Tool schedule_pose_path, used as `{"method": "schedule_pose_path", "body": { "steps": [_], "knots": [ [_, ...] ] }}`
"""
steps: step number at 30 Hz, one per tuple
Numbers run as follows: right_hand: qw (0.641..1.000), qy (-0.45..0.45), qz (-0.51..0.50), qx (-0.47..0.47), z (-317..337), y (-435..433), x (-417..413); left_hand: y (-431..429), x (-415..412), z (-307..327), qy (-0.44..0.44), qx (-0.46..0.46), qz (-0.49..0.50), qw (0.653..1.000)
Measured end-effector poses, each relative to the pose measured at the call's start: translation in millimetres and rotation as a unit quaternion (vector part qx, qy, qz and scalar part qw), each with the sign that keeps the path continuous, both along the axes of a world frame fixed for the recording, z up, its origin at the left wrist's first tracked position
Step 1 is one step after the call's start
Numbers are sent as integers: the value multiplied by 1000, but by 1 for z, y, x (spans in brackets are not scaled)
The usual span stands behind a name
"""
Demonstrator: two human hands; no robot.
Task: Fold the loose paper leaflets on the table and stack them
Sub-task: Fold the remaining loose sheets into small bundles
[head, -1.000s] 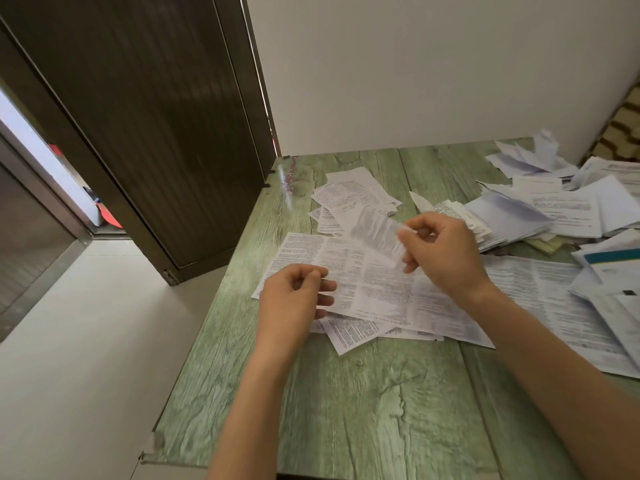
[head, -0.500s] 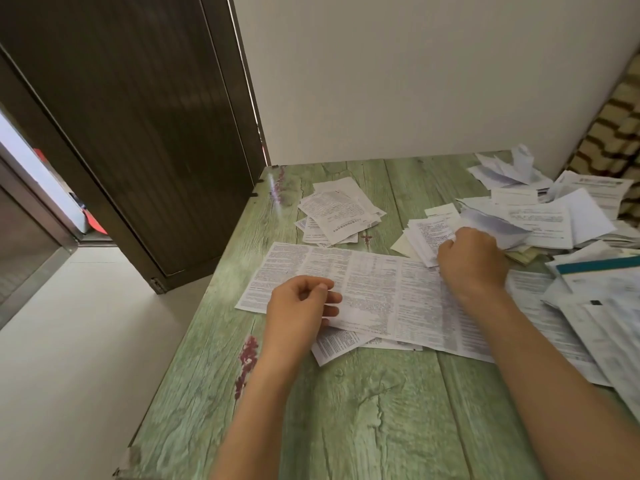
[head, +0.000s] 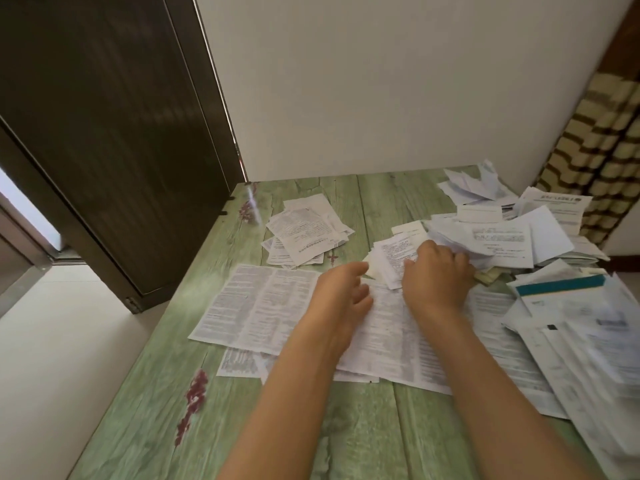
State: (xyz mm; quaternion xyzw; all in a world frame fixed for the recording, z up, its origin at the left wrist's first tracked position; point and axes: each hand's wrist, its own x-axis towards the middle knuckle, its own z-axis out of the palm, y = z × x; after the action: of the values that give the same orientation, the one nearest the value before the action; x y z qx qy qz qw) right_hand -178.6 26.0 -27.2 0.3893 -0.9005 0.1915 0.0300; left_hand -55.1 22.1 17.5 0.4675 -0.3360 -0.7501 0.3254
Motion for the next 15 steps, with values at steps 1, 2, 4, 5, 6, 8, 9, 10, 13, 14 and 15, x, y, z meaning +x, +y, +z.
{"method": "schedule_pose_path", "body": {
  "steps": [1, 2, 4, 5, 6, 8, 9, 10, 13, 14, 15],
  "knots": [
    [1000, -7, 2, -4, 0, 0, -1, -4, -12, 1, -11, 2, -5, 1000],
    [1000, -15, 6, -7, 1, 0, -3, -8, -23, 3, -23, 1, -3, 1000],
    [999, -41, 15, -6, 2, -1, -7, -18, -40, 6, -36, 15, 15, 999],
    [998, -62, 20, -7, 3, -2, -11, -22, -48, 6, -45, 23, 20, 998],
    [996, -88, 25, -10, 5, -2, -11, -24, -52, 8, -63, 25, 18, 998],
    [989, -143, 26, -18, 7, -2, -12, -30, -58, 5, -102, 19, 11, 995],
    [986, -166, 24, -21, 6, -2, -14, -32, -61, 4, -124, 16, 8, 992],
    [983, -180, 27, -25, 5, -4, -14, -33, -60, 3, -145, 12, 9, 989],
    [980, -195, 29, -30, 4, -6, -15, -34, -61, -2, -168, -3, -1, 986],
    [979, -198, 29, -26, 4, -6, -14, -34, -61, -3, -164, -9, -2, 986],
    [978, -204, 30, -28, 4, -6, -13, -33, -60, -4, -159, -16, -1, 987]
  ]
}}
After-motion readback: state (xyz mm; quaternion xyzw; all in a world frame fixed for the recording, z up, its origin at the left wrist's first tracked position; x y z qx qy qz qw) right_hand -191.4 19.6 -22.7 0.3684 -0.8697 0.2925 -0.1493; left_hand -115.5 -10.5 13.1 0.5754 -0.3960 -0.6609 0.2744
